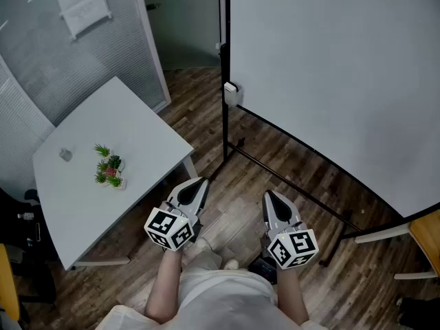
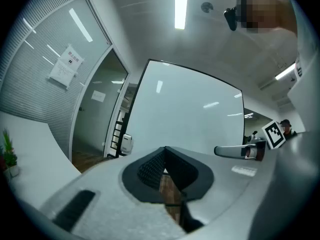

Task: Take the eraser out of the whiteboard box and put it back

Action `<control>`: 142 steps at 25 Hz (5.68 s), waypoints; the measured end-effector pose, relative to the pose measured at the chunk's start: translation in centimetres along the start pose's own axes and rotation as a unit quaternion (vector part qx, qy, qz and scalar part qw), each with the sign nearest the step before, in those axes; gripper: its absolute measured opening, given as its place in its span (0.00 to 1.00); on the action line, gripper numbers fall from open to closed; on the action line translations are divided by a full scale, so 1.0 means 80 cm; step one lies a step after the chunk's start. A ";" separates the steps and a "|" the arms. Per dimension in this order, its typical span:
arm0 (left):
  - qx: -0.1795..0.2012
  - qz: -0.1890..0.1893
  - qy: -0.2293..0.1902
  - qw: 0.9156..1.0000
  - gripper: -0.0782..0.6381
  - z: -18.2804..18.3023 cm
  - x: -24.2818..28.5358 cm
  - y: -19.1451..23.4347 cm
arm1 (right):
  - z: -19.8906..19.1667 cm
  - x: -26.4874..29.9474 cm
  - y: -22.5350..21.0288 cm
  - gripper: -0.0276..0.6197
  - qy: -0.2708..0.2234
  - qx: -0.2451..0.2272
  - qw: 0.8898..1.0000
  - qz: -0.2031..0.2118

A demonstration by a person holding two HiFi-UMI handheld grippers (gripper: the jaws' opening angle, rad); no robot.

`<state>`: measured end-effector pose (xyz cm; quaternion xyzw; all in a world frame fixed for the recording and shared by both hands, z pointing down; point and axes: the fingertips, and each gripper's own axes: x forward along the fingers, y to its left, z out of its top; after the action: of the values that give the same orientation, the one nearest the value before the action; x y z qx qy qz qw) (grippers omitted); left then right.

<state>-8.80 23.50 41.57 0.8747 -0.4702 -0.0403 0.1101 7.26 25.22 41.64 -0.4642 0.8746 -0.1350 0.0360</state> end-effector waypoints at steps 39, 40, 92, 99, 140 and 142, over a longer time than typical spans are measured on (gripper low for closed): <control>-0.017 0.022 0.011 1.000 0.61 0.000 0.076 0.036 | -0.001 0.052 -0.053 0.44 0.020 0.003 1.000 0.021; -0.015 0.022 0.012 1.000 0.61 0.001 0.087 0.045 | -0.001 0.065 -0.059 0.44 0.021 0.003 1.000 0.023; 0.010 -0.029 0.065 0.997 0.58 0.019 0.428 0.291 | 0.028 0.427 -0.196 0.44 0.074 0.004 0.997 0.021; 0.019 -0.029 0.072 0.997 0.57 0.018 0.441 0.295 | 0.029 0.434 -0.202 0.44 0.076 0.005 0.997 0.023; 0.078 -0.035 0.089 0.992 0.54 -0.002 0.508 0.294 | 0.014 0.459 -0.246 0.43 0.100 0.028 0.994 0.031; 0.080 -0.032 0.087 0.993 0.53 -0.001 0.509 0.294 | 0.014 0.457 -0.248 0.43 0.100 0.028 0.994 0.030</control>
<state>-5.31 -22.91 48.44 0.8956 -0.4322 0.0696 0.0791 2.69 -15.66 48.20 -0.4207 0.8832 -0.2044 -0.0346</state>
